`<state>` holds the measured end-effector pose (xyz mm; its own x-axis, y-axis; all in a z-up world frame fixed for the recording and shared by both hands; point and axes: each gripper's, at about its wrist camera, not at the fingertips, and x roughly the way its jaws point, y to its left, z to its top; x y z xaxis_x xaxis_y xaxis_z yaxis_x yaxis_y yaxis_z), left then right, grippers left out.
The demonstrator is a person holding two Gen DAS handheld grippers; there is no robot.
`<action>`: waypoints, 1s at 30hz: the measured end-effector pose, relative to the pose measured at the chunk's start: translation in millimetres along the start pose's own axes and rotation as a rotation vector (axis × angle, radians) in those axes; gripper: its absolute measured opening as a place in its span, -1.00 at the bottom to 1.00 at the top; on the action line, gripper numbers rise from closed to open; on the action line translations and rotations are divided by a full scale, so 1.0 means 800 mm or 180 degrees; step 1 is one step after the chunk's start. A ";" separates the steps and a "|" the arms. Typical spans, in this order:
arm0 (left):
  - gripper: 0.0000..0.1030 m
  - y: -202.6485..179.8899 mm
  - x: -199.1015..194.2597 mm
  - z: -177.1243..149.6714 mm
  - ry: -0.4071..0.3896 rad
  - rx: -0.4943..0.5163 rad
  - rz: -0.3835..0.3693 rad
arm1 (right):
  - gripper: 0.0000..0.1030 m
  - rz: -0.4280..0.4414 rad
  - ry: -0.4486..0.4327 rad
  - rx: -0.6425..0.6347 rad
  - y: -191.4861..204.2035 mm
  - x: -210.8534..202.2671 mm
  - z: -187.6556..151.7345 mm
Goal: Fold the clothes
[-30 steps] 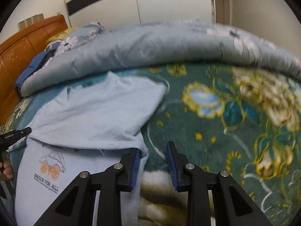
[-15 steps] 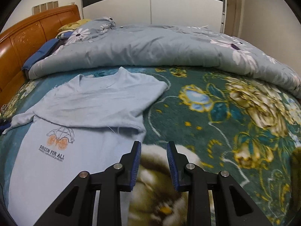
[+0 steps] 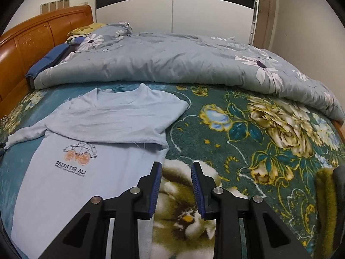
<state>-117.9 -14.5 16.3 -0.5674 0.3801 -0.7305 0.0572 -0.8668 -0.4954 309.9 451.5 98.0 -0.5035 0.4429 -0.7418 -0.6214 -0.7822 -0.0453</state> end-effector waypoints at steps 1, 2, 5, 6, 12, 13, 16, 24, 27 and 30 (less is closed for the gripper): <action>-0.95 -0.002 0.001 0.001 -0.0010 0.0015 0.0008 | -0.39 0.0002 0.0000 -0.0011 0.002 -0.002 0.000; -0.95 -0.003 0.002 0.002 -0.0027 0.0031 0.0011 | -0.39 0.0003 0.0001 -0.0022 0.004 -0.003 0.001; -0.96 -0.023 -0.011 0.011 -0.0197 0.0208 -0.0046 | -0.39 0.0003 0.0006 -0.0066 0.008 -0.005 0.001; -0.96 -0.032 -0.016 0.015 -0.0252 0.0282 -0.0061 | -0.39 0.0001 0.0008 -0.0075 0.008 -0.005 0.001; -0.96 -0.142 -0.075 0.035 -0.0600 0.0853 -0.0480 | -0.39 0.0002 -0.0001 0.0003 -0.004 0.001 -0.001; -0.96 -0.171 -0.086 0.034 -0.0642 0.1001 -0.0587 | -0.39 0.0008 0.0004 0.0015 -0.006 0.002 -0.002; -0.96 -0.255 -0.114 0.016 -0.0713 0.1432 -0.0884 | -0.39 0.0028 0.0010 0.0035 -0.010 0.007 -0.004; -0.96 -0.458 -0.121 -0.104 -0.0410 0.2252 -0.1521 | -0.39 0.0059 -0.0011 0.0069 -0.029 0.016 -0.010; -0.95 -0.504 -0.098 -0.175 -0.0160 0.2516 -0.1575 | -0.39 0.0068 -0.0036 0.0130 -0.041 0.017 -0.013; -0.95 -0.530 -0.064 -0.252 0.0169 0.2770 -0.1484 | -0.39 0.0082 -0.0012 0.0210 -0.054 0.023 -0.022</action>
<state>52.5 399.0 168.8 -0.3409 0.7394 -0.5806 -0.7987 -0.5536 -0.2360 338.2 486.1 74.8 -0.5221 0.4246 -0.7397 -0.6462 -0.7630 0.0181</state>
